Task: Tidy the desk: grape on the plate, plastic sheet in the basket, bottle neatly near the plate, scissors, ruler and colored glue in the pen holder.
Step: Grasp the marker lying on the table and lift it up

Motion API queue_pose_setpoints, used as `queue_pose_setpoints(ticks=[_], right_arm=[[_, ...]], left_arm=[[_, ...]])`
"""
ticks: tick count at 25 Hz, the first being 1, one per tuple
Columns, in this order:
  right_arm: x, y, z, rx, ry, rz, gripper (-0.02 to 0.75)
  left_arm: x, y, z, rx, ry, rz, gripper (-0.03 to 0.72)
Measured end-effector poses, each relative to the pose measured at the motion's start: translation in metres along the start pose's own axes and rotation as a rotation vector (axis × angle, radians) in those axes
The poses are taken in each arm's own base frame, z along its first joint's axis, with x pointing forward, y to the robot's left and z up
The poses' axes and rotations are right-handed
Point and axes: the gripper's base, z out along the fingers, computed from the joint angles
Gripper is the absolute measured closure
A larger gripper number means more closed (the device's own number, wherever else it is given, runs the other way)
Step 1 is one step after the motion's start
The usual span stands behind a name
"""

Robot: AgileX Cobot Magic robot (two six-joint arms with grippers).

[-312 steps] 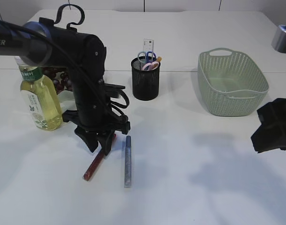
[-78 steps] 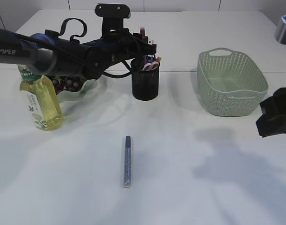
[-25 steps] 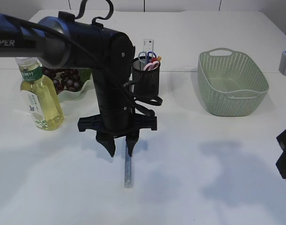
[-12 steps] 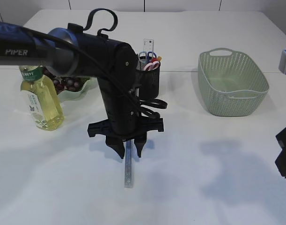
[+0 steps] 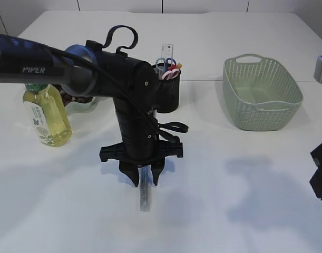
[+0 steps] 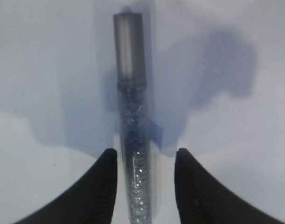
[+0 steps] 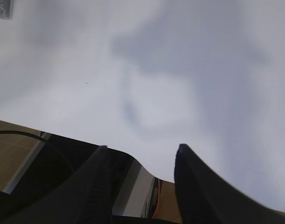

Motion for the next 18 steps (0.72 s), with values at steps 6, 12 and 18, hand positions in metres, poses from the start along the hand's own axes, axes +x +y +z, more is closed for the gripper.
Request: queue_pose_setpoints(ticks=[6, 12, 18], right_arm=[[-0.0002, -0.0001, 0.0000, 0.001, -0.002, -0.001, 0.374], [-0.0002, -0.0001, 0.0000, 0.001, -0.002, -0.003, 0.374], [-0.0004, -0.0001, 0.0000, 0.001, -0.004, -0.003, 0.374]], left_arm=[[-0.0002, 0.0002, 0.0040, -0.005, 0.005, 0.004, 0.386], [-0.0004, 0.0001, 0.0040, -0.003, 0.003, 0.006, 0.386], [-0.0007, 0.0000, 0.0046, -0.002, 0.002, 0.010, 0.388]])
